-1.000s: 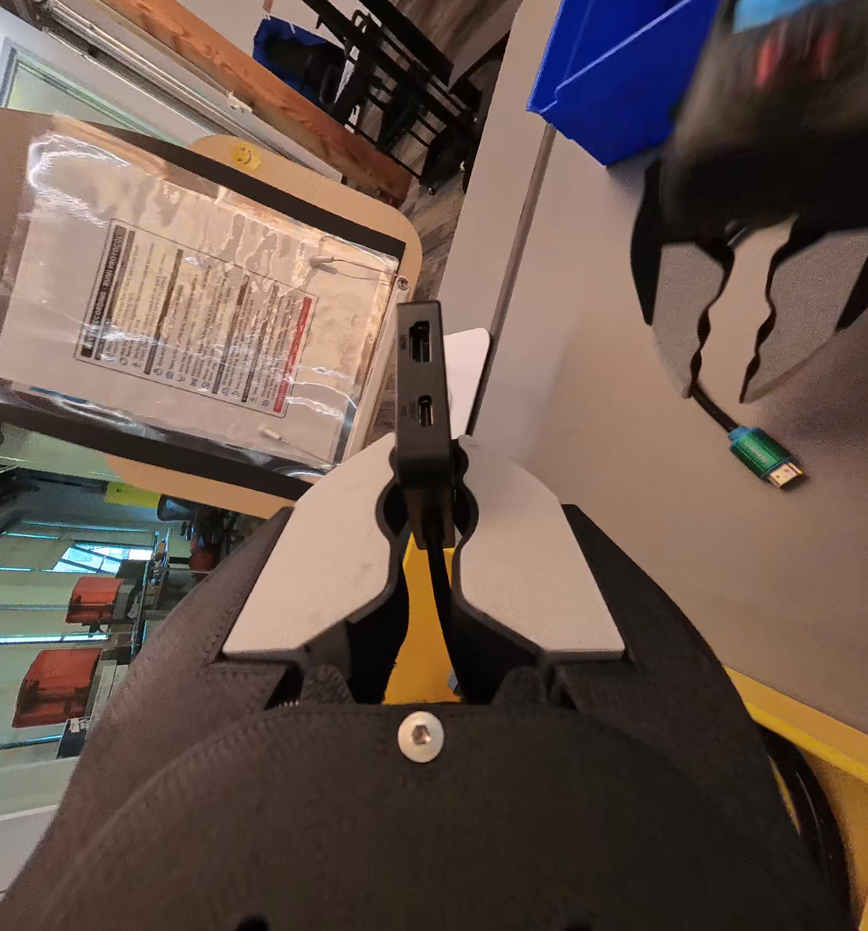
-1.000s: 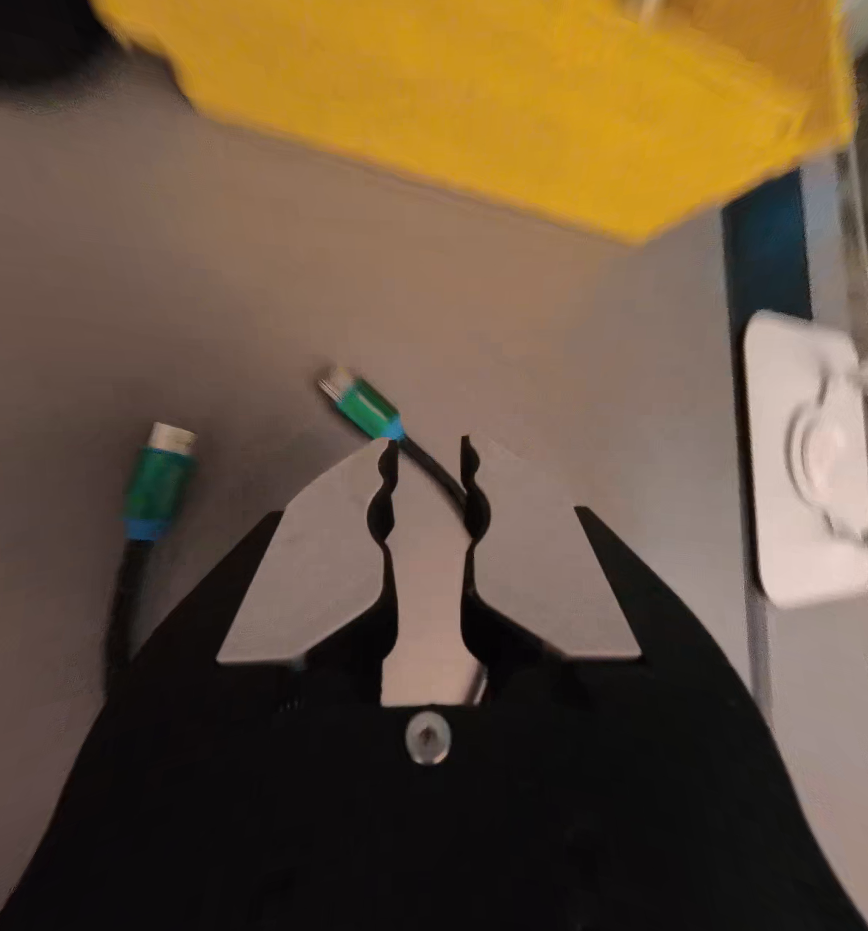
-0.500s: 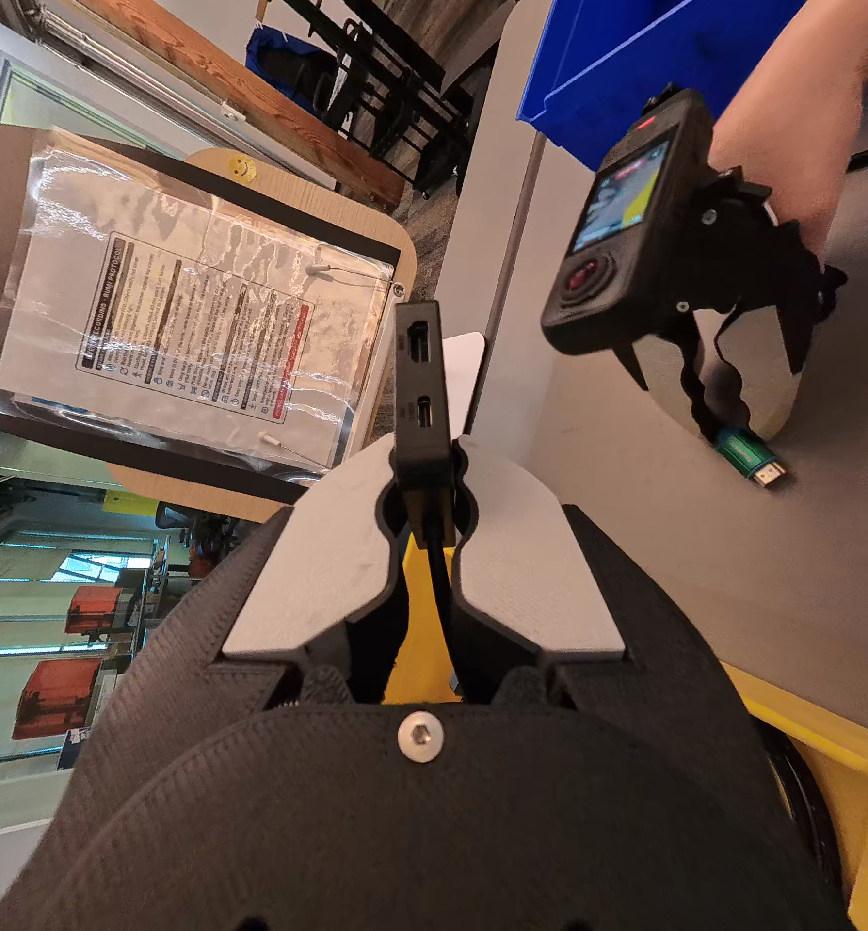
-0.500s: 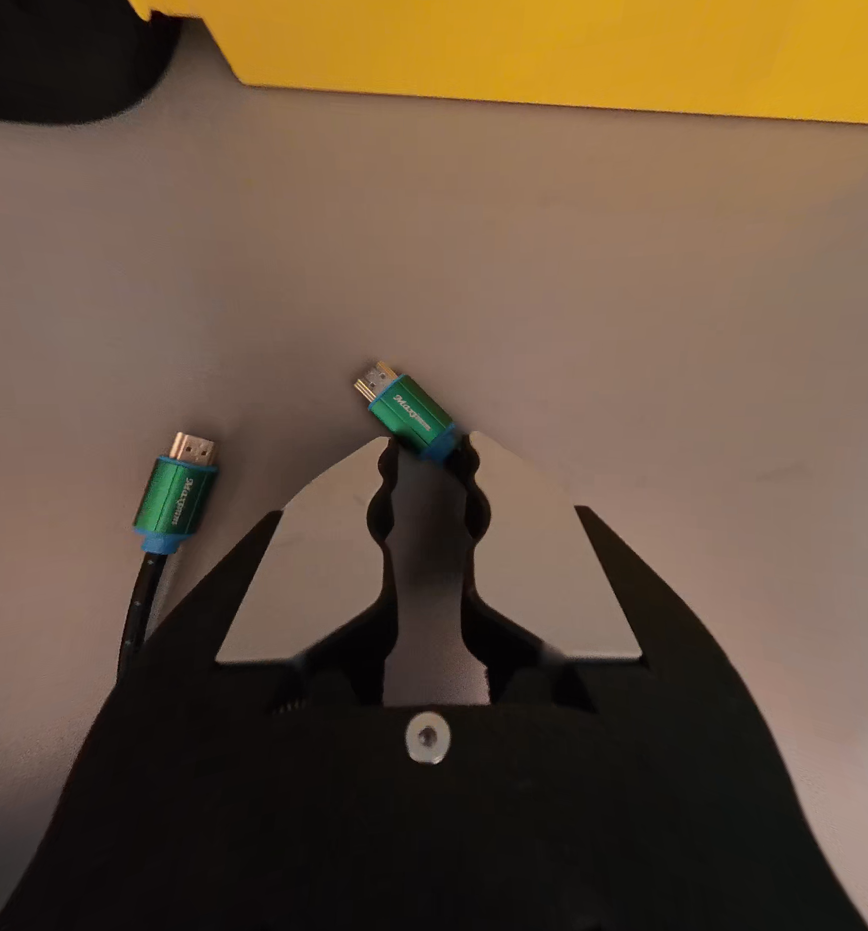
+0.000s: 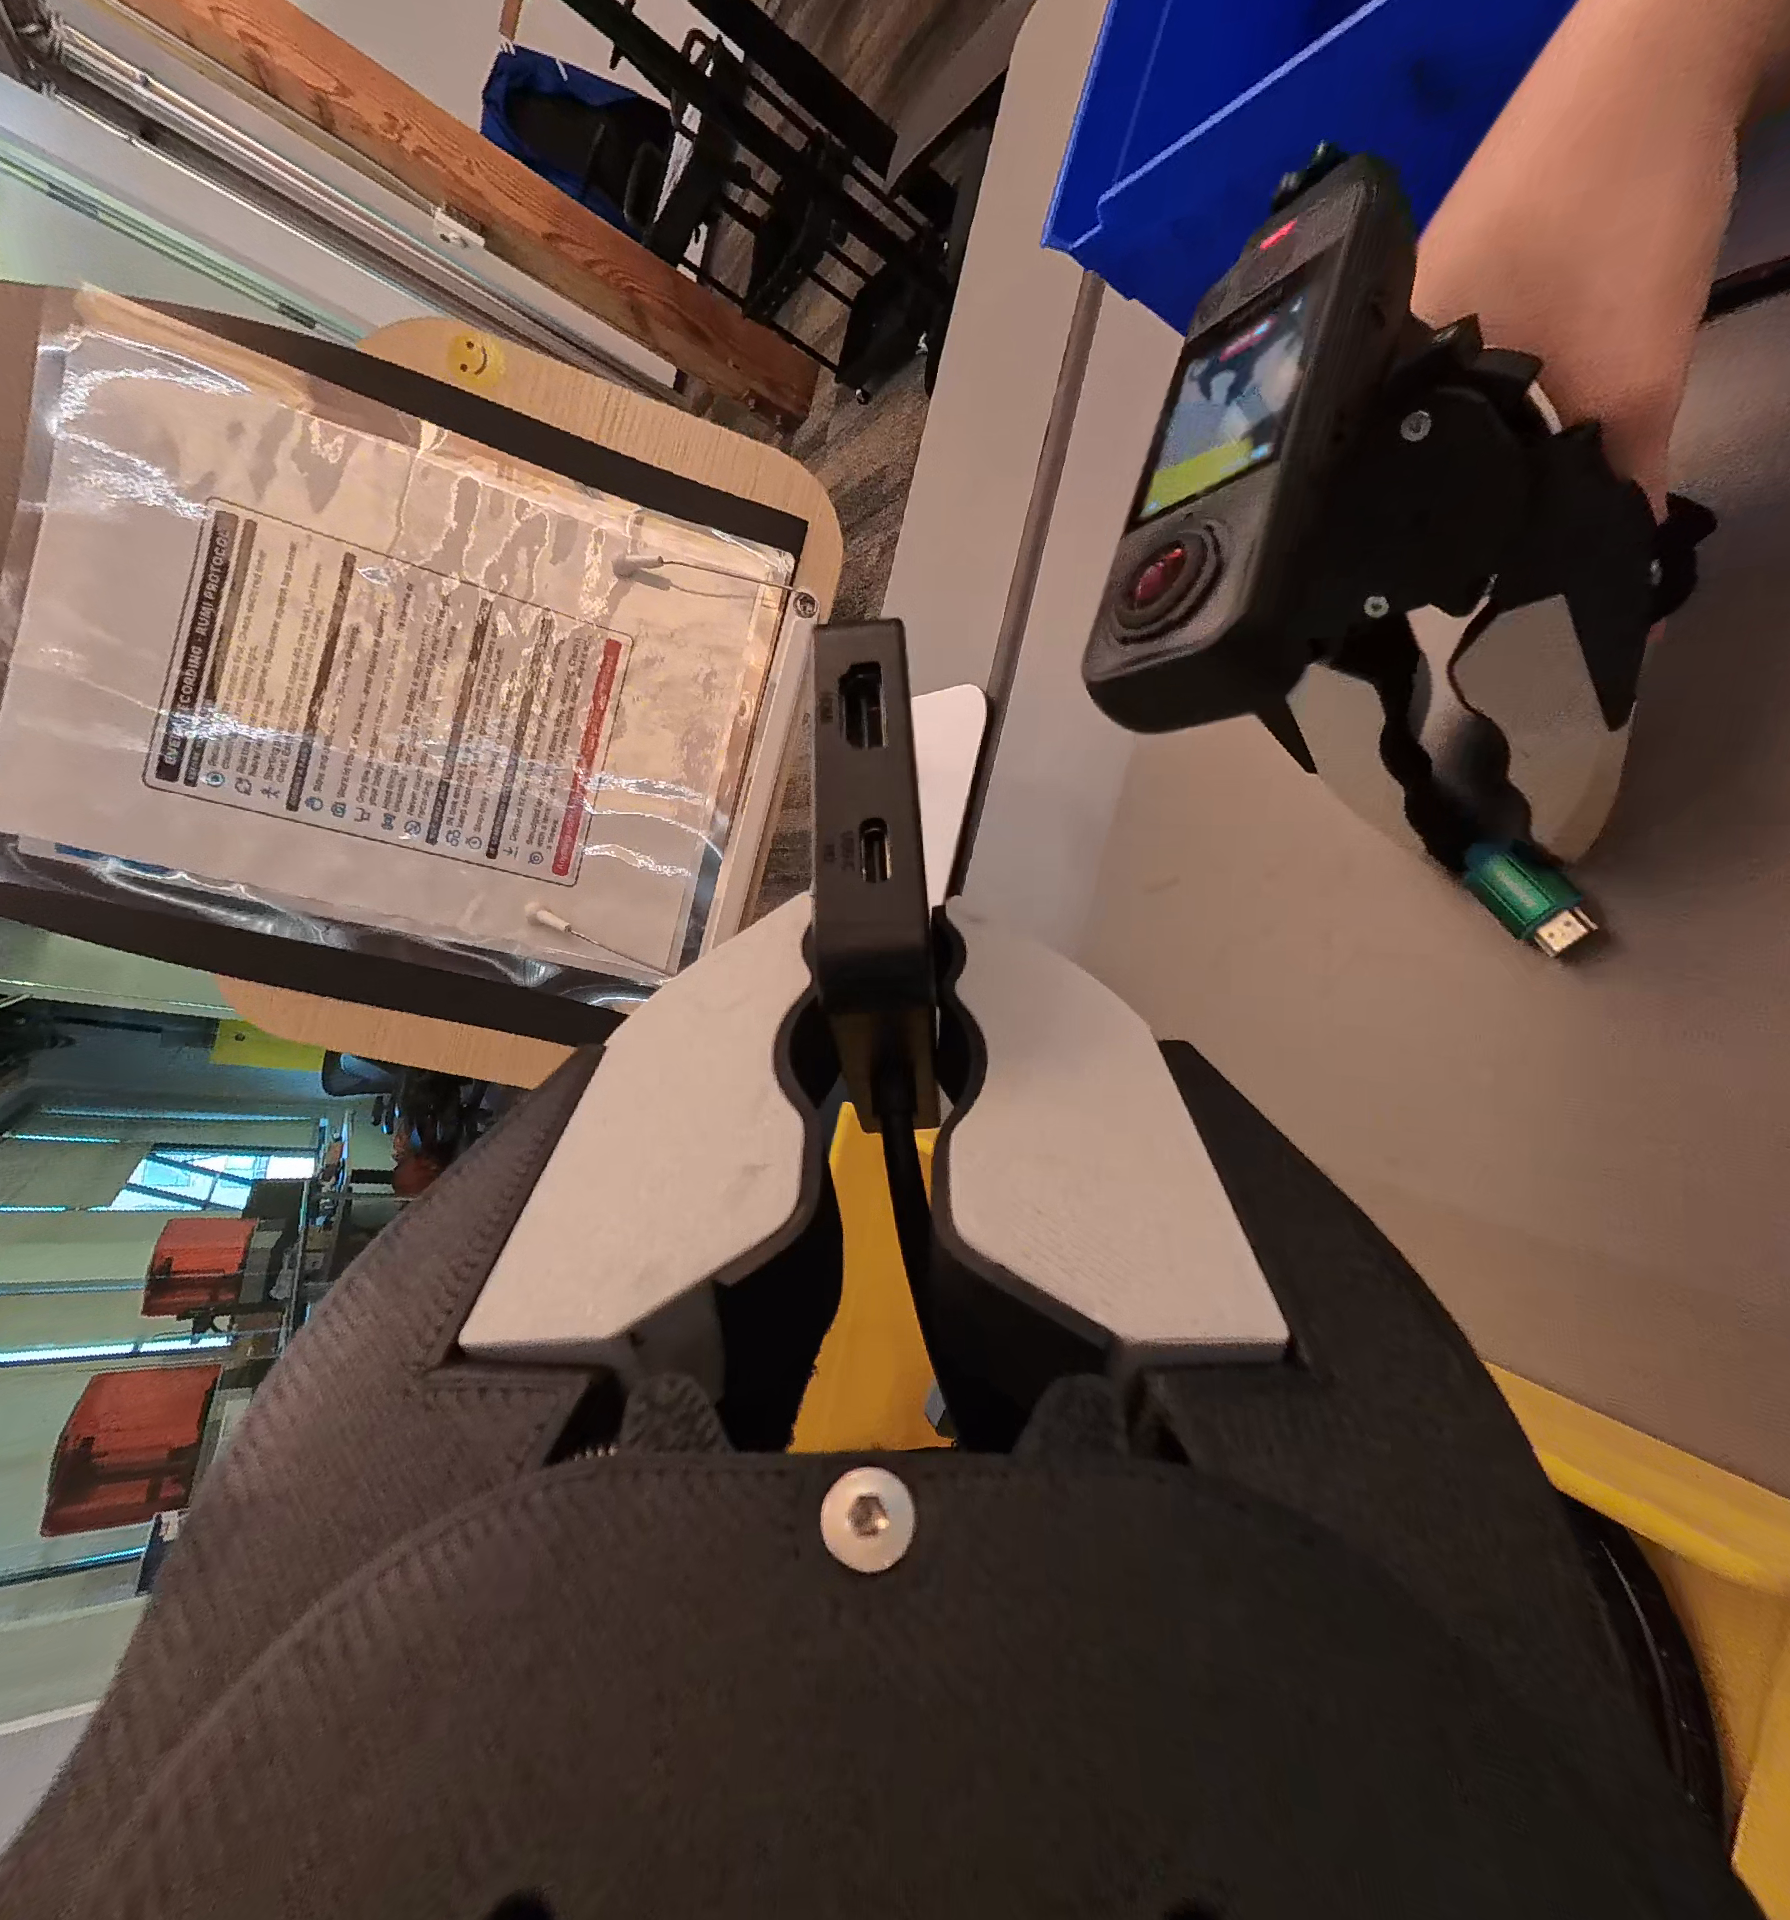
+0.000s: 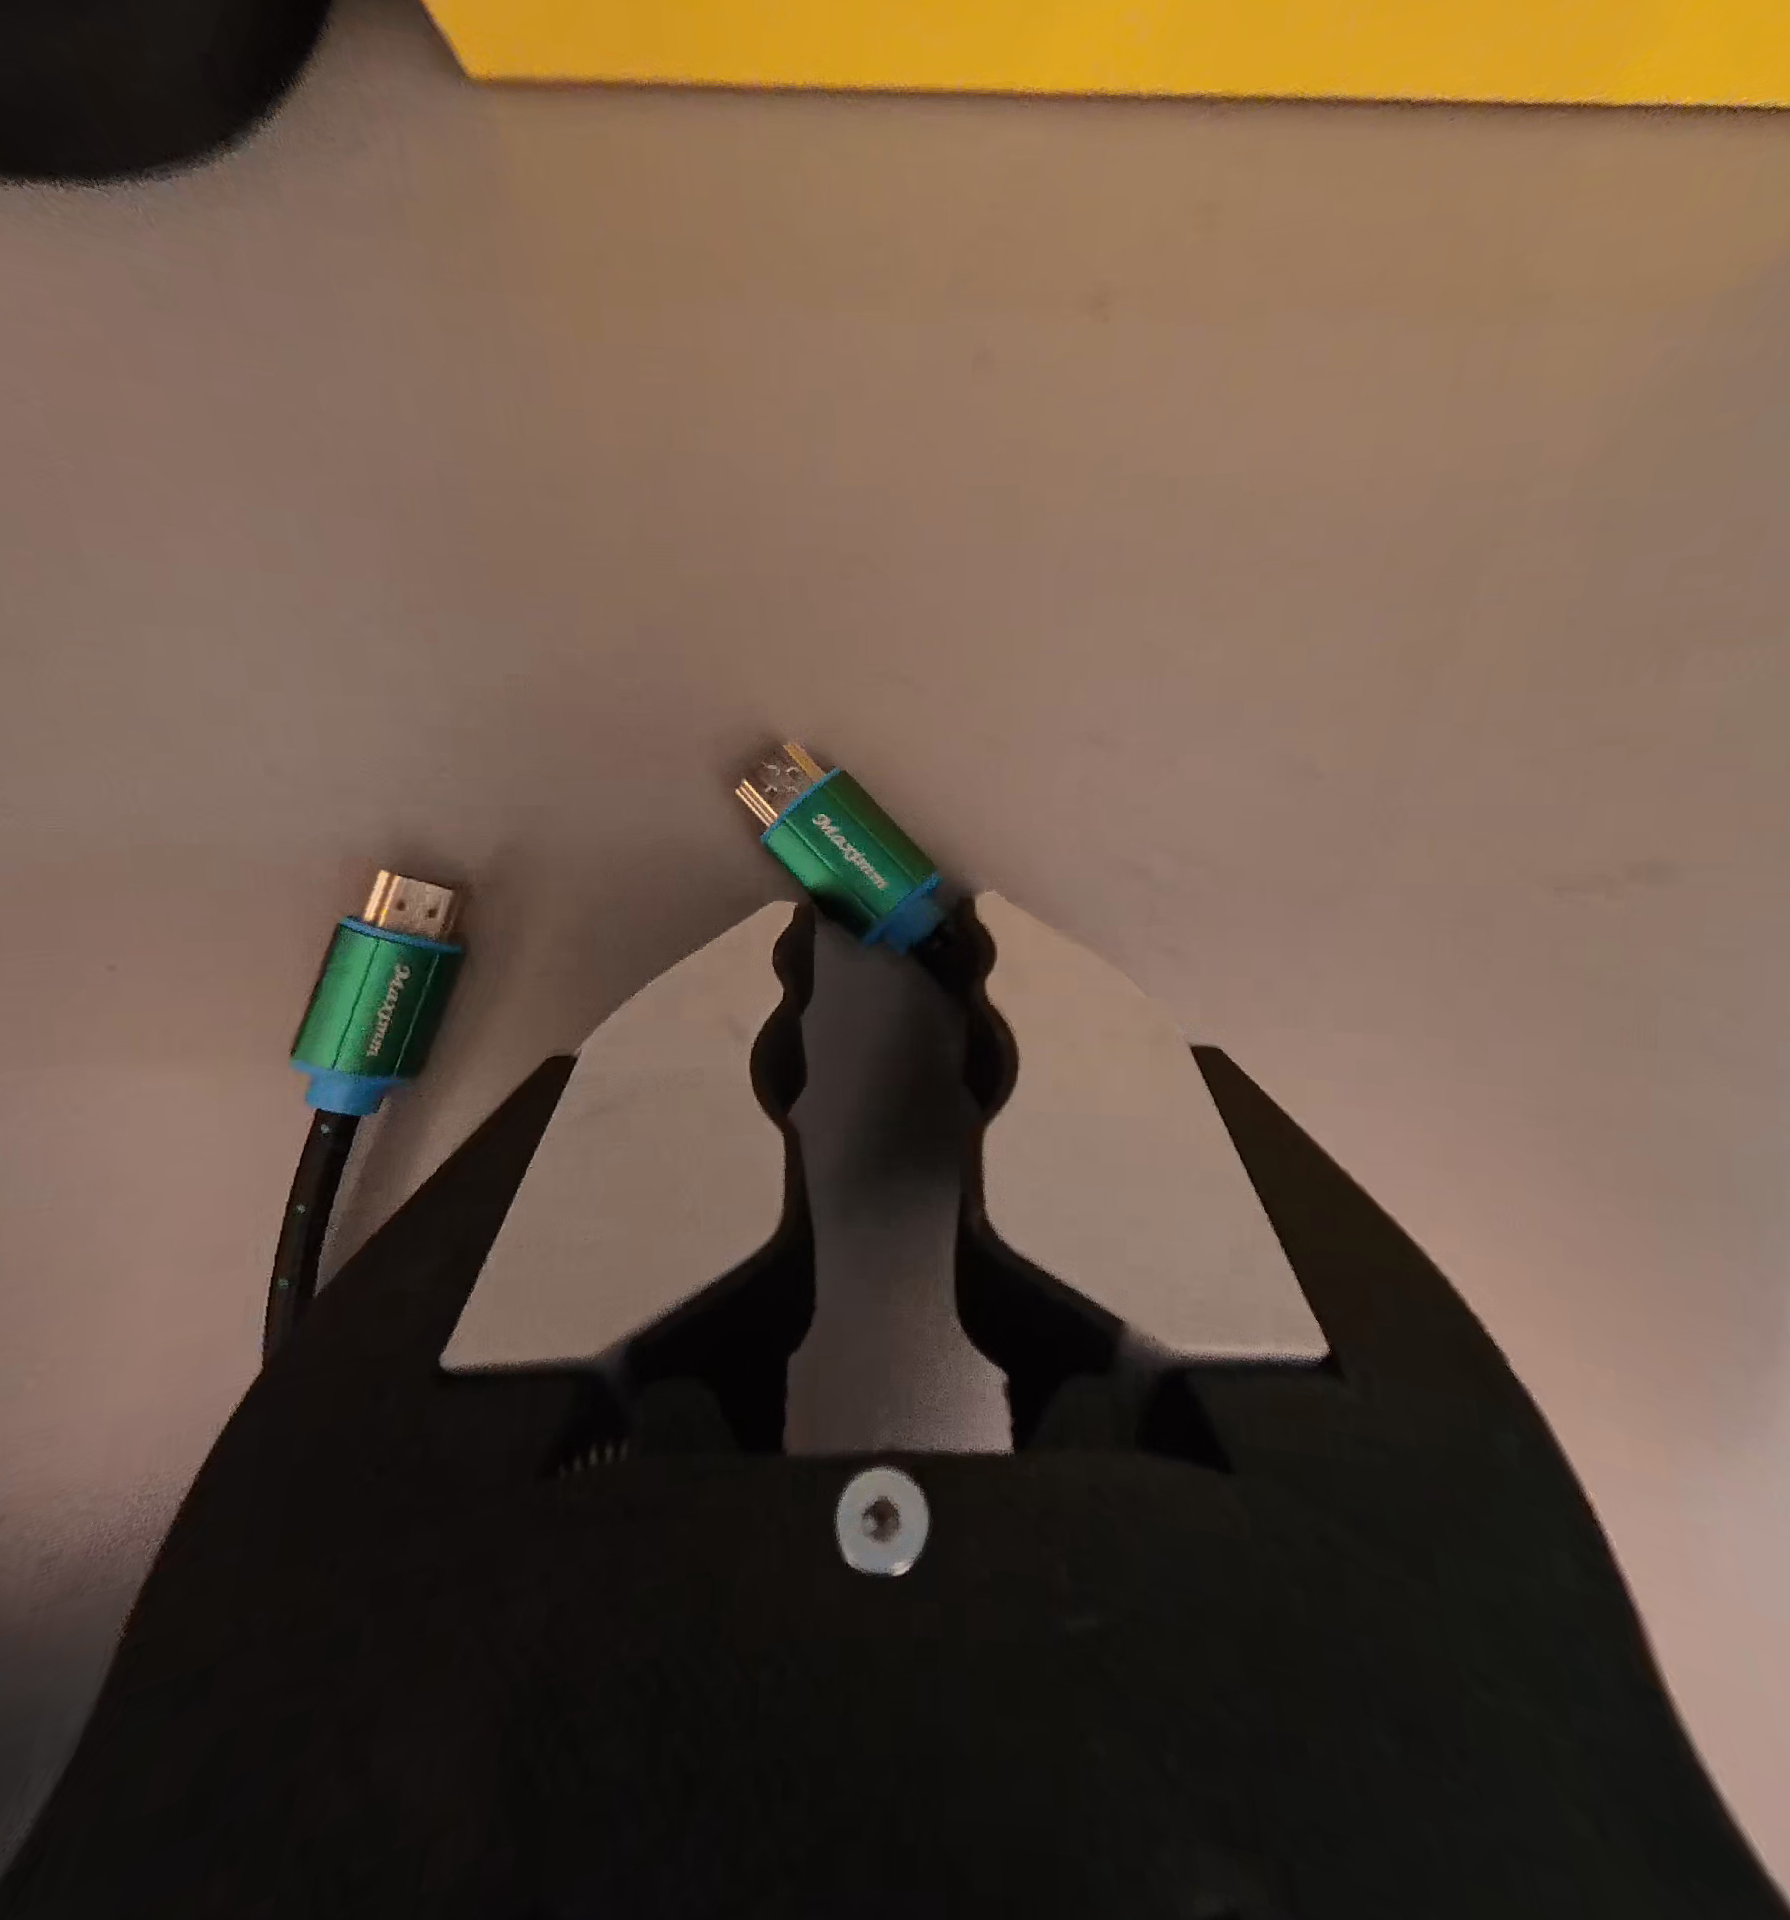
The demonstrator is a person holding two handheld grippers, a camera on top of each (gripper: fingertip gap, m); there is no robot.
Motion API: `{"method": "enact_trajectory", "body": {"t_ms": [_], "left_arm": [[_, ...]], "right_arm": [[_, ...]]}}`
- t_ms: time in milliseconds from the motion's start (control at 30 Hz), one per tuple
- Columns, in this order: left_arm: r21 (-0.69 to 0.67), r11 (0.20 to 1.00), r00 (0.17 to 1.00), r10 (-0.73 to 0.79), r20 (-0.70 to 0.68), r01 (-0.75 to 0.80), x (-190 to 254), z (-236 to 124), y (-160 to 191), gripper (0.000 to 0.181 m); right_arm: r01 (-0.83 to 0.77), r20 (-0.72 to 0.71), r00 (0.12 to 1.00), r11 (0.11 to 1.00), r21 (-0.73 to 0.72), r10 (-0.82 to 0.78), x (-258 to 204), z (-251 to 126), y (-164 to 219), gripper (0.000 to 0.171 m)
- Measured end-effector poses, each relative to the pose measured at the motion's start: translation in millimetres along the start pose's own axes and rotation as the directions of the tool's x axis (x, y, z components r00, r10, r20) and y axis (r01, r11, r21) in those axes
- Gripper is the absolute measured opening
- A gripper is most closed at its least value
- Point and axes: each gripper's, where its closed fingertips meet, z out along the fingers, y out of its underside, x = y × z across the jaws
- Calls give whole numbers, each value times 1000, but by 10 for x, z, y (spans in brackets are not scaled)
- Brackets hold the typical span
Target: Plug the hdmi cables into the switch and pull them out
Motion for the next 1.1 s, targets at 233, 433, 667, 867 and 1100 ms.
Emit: {"method": "enact_trajectory", "body": {"t_ms": [233, 433, 667, 867, 1100], "left_arm": [[8, 1000, 1000, 16, -9, -16, 38, -10, -62, 13], [4, 1000, 1000, 23, -17, -23, 59, 11, -66, 13], [-17, 1000, 1000, 23, -15, -23, 55, 38, -25, 14], [-25, 1000, 1000, 17, -1, -17, 21, 16, 0, 14], [-14, 1000, 1000, 11, 8, -11, -5, -31, 2, 13]], "right_arm": [[37, -107, 993, 993, -113, -50, 119, -142, 142, 29], [-40, -65, 997, 999, 21, 41, 170, -61, 80, 23], [-238, 40, 971, 965, 113, 234, 156, -50, 41, 13], [-526, -218, 818, 845, 95, 533, 421, -175, 221, 9], [-371, -300, 836, 876, 309, 460, 424, -131, 115, 15]]}}
